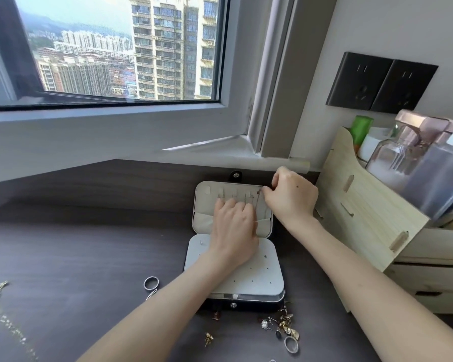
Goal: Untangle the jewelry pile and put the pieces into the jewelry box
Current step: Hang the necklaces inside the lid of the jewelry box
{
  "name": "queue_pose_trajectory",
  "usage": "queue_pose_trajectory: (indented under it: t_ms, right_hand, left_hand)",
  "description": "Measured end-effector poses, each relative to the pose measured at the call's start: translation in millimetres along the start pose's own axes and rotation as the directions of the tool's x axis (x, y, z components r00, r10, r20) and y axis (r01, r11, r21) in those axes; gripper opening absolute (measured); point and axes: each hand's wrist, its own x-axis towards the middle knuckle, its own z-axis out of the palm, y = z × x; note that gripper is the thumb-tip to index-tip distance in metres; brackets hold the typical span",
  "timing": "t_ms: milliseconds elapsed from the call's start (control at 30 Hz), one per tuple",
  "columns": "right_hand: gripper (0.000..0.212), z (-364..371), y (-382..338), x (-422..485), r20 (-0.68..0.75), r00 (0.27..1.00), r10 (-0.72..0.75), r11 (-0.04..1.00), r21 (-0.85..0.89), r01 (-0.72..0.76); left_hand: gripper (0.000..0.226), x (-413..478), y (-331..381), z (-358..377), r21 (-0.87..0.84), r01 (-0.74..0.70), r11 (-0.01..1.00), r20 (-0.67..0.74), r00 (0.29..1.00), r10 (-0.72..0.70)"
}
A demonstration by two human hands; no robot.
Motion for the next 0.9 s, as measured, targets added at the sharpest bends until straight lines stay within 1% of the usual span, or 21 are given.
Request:
queue_pose_trajectory:
  t_ms: [133,200,267,333,367,400,467,567,633,733,767,900]
  right_hand:
    - [0.021,-2,4,6,0.144,0.979,0.148,0.979,0.122,-0.165]
    - [0.024,0,8,8,0.238,0.946,0.218,0.933,0.235,-0.274]
    - [0.027,2,11,8,0.341,0.903,0.261,0.838,0.384,-0.387]
    - [0.034,2,13,4,0.441,0.859,0.259,0.712,0.514,-0.479]
    - [0.036,2,15,2,0.472,0.846,0.247,0.667,0.551,-0.502]
    - [0.036,2,16,0,0.484,0.843,0.237,0.645,0.57,-0.508]
    - [0.037,1,18,-3,0.476,0.849,0.229,0.641,0.583,-0.5]
    - [0.042,3,18,-7,0.479,0.853,0.208,0.61,0.618,-0.496]
    - [0.04,5,16,-10,0.477,0.86,0.181,0.574,0.658,-0.487]
    - [0.028,7,14,-14,0.432,0.887,0.162,0.567,0.695,-0.442]
    - [0.028,7,15,-15,0.427,0.89,0.16,0.558,0.705,-0.438]
    - [0.044,8,17,-15,0.454,0.879,0.144,0.552,0.701,-0.452]
  left_hand:
    - [0.021,0,0,0,0.017,0.007,1.0,0.023,1.0,-0.007]
    - [0.025,0,2,-1,0.024,0.016,1.0,0.045,0.999,-0.017]
    - [0.028,1,2,-3,0.013,0.023,1.0,0.057,0.998,-0.024]
    - [0.032,1,2,-3,0.004,0.029,1.0,0.051,0.998,-0.029]
    - [0.034,1,2,-3,0.001,0.028,1.0,0.043,0.999,-0.028]
    - [0.038,0,2,-3,-0.004,0.024,1.0,0.033,0.999,-0.024]
    - [0.049,0,1,-3,-0.003,0.014,1.0,0.03,0.999,-0.014]
    - [0.059,-1,1,-4,0.049,-0.013,0.999,0.046,0.999,0.011]
    - [0.061,-1,2,-4,0.097,-0.021,0.995,0.069,0.997,0.014]
    - [0.065,-1,3,-3,0.135,-0.022,0.991,0.111,0.994,0.007]
    - [0.065,-1,3,-3,0.134,-0.022,0.991,0.116,0.993,0.007]
    - [0.059,-2,5,-3,0.125,-0.045,0.991,0.099,0.995,0.033]
